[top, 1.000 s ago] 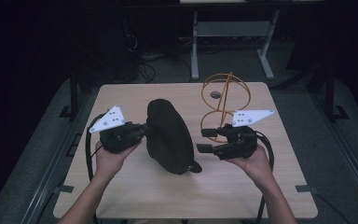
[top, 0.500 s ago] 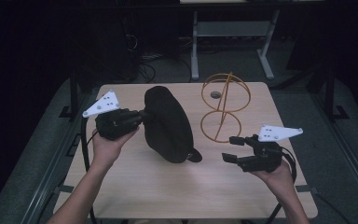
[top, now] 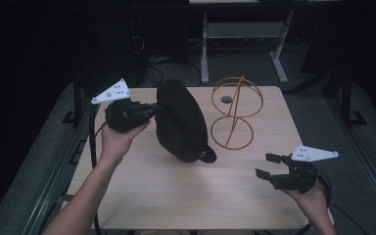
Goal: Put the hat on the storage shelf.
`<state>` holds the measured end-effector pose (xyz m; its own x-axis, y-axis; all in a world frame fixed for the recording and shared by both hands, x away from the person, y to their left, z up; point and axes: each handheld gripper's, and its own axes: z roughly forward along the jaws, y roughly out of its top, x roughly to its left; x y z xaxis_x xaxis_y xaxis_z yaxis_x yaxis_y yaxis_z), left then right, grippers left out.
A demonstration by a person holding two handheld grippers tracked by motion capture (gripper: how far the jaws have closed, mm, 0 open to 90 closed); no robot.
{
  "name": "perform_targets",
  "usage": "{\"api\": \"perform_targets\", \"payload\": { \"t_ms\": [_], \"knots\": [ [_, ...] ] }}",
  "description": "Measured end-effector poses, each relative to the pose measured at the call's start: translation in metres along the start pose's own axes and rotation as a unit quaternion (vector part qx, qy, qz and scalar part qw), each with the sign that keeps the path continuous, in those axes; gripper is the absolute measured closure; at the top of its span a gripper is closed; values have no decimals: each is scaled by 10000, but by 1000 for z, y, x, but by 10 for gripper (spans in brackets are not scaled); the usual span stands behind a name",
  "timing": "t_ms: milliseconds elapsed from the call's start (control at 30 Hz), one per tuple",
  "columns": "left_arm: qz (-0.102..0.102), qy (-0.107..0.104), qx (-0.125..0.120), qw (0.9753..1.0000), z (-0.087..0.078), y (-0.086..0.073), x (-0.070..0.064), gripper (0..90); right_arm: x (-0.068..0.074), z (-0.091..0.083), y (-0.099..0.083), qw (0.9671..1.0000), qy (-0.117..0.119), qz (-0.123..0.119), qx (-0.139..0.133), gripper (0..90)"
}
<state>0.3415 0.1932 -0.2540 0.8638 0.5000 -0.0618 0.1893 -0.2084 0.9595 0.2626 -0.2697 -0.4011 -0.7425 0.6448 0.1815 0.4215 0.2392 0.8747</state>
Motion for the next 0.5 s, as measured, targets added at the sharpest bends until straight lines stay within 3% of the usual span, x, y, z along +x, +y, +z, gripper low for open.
{"api": "perform_targets", "payload": {
  "t_ms": [500],
  "knots": [
    [62,-147,10,9999,23,37,8,876,-15,-9,-10,9995,-253,176,-23,253]
  ]
}}
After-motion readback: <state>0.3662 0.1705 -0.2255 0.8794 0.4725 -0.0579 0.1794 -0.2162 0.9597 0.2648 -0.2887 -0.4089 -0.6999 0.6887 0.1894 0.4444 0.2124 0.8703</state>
